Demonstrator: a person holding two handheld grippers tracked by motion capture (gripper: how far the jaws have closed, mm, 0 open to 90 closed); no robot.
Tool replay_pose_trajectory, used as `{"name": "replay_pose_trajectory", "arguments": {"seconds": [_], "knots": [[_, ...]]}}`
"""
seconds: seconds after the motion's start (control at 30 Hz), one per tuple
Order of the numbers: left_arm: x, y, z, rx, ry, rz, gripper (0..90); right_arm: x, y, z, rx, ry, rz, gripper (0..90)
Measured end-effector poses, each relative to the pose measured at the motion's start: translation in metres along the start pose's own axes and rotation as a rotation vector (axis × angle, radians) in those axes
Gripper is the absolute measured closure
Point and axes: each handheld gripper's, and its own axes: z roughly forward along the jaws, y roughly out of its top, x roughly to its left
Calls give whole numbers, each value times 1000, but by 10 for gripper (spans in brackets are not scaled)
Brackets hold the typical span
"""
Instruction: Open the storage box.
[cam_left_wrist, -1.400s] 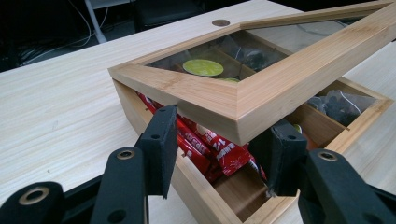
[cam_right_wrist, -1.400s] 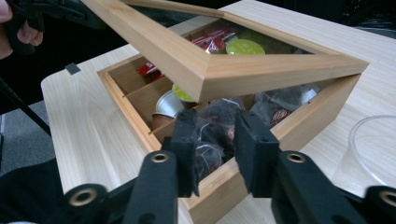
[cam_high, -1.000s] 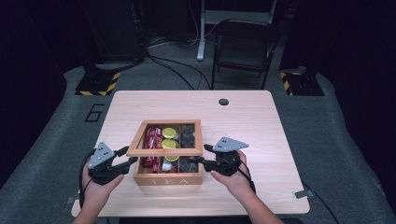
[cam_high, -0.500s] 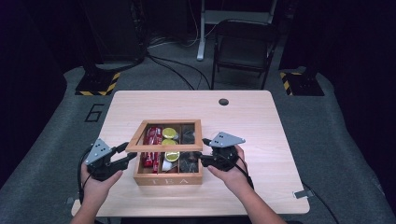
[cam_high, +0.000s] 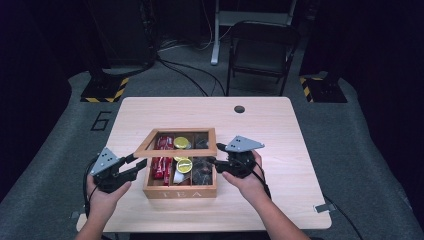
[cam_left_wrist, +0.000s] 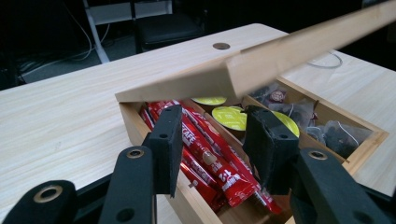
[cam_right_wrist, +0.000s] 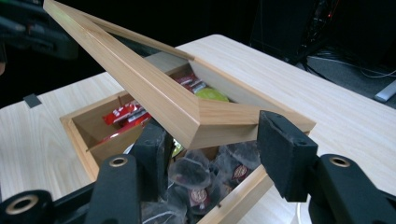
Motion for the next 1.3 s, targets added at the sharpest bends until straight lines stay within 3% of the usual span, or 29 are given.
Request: {"name": "replay_pose_trajectory", "arguments": {"seconds": [0.17, 0.37, 0.5, 0.63, 0.73, 0.87, 0.93, 1.1, 1.3], "knots": [[1, 3, 3, 13, 10, 2, 567, -4, 7, 1, 6, 2, 4, 466], [6, 14, 7, 11, 62, -45, 532, -10, 18, 2, 18, 14, 22, 469], [12, 24, 17, 52, 80, -28, 500, -14, 23, 3, 14, 14, 36, 472], [17, 30, 23, 49, 88, -30, 503, -18, 30, 4, -1, 7, 58, 476], [23, 37, 27, 20, 114, -49, 504, -21, 37, 5, -6, -2, 60, 483], [30, 47, 31, 14, 100, -78, 510, -25, 47, 7, -5, -14, 64, 490], [33, 51, 33, 20, 90, -77, 520, -27, 51, 8, -4, -17, 67, 490], [34, 58, 38, 18, 111, -53, 528, -31, 57, 10, -4, -21, 69, 492], [41, 63, 50, 40, 74, -84, 548, -35, 61, 12, -5, -20, 79, 492]]}}
